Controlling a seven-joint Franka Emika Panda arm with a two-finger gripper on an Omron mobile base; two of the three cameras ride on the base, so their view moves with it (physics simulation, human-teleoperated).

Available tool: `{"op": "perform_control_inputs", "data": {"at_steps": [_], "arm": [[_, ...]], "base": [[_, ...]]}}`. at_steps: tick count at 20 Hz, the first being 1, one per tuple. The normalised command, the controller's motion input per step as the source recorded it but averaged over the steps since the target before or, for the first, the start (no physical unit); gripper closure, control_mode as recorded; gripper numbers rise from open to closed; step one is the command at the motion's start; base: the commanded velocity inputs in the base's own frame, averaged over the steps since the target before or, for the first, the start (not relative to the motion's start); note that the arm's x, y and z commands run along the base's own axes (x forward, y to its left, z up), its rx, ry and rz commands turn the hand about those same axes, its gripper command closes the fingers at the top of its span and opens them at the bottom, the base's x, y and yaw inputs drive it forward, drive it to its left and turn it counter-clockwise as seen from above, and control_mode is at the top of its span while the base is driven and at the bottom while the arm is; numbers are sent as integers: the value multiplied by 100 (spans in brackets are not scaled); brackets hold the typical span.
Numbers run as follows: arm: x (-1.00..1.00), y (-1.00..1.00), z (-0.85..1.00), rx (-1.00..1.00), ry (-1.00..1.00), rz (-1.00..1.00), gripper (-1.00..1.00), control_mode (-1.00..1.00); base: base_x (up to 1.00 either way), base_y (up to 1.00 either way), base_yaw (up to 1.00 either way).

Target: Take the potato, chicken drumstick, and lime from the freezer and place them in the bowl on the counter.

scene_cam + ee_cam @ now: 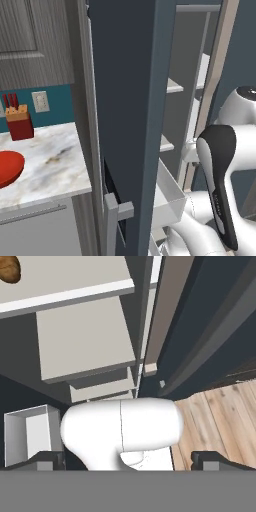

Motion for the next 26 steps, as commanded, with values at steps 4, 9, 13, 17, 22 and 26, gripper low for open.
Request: {"op": "perform_control_inputs", "data": {"at_steps": [4, 9, 13, 17, 22, 26], "arm": [[0, 0, 0, 0, 0, 0, -100, 100], [12, 20, 34, 0, 0, 0, -100, -100], [28, 26, 52, 0, 0, 0, -100, -100], [46, 23, 57, 0, 0, 0, -100, -100], [67, 8, 45, 0, -1, 2, -100, -100], [68, 2, 22, 0, -4, 4, -100, -100]], "base": [[0, 1, 0], [0, 2, 0], [0, 0, 0], [0, 0, 0], [0, 0, 0], [0, 0, 0]]}}
